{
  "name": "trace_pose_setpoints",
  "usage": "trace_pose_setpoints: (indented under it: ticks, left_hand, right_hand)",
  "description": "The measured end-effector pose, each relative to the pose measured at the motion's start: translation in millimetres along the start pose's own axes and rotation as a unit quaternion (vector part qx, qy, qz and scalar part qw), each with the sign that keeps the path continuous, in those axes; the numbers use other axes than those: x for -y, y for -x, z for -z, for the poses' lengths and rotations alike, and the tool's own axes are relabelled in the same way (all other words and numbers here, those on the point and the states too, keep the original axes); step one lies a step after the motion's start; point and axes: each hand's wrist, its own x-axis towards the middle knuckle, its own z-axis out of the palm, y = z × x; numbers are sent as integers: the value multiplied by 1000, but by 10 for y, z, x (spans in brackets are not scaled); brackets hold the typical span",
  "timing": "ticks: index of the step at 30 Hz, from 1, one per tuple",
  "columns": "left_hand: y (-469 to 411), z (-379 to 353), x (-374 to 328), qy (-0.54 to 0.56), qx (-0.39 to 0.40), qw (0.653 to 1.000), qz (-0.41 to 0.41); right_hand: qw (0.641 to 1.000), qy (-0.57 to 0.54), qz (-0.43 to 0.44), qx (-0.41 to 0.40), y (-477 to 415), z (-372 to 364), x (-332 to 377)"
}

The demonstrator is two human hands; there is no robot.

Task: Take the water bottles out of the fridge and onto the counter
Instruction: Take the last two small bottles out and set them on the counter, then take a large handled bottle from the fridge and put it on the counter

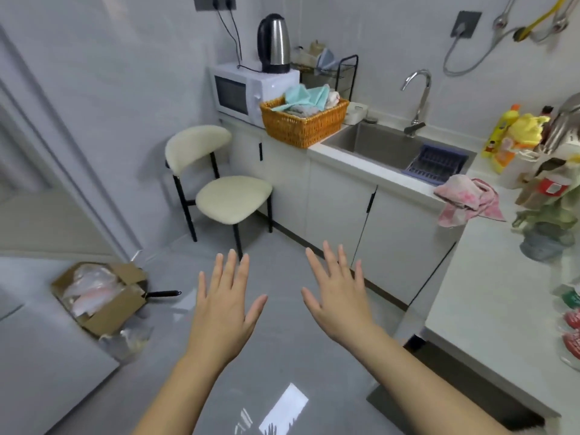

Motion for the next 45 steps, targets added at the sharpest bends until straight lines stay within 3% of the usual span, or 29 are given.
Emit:
trace_pose_setpoints:
  ticks: [9, 17, 33, 45]
  left_hand:
    - [790, 430, 1678, -28, -19, 996, 77]
    - [1174, 646, 2705, -49, -38, 985, 160]
    - [1303, 869, 4693, -77, -27, 922, 379]
    - [1362, 1341, 6080, -76, -100, 897, 425]
  right_hand:
    - [996, -14, 83, 9, 9, -361, 1833]
    - [984, -3, 173, 40, -184, -628, 2948]
    - [908, -17, 403, 113, -1466, -1200, 5267]
    - [876, -31, 475, 81, -2070, -1356, 6824]
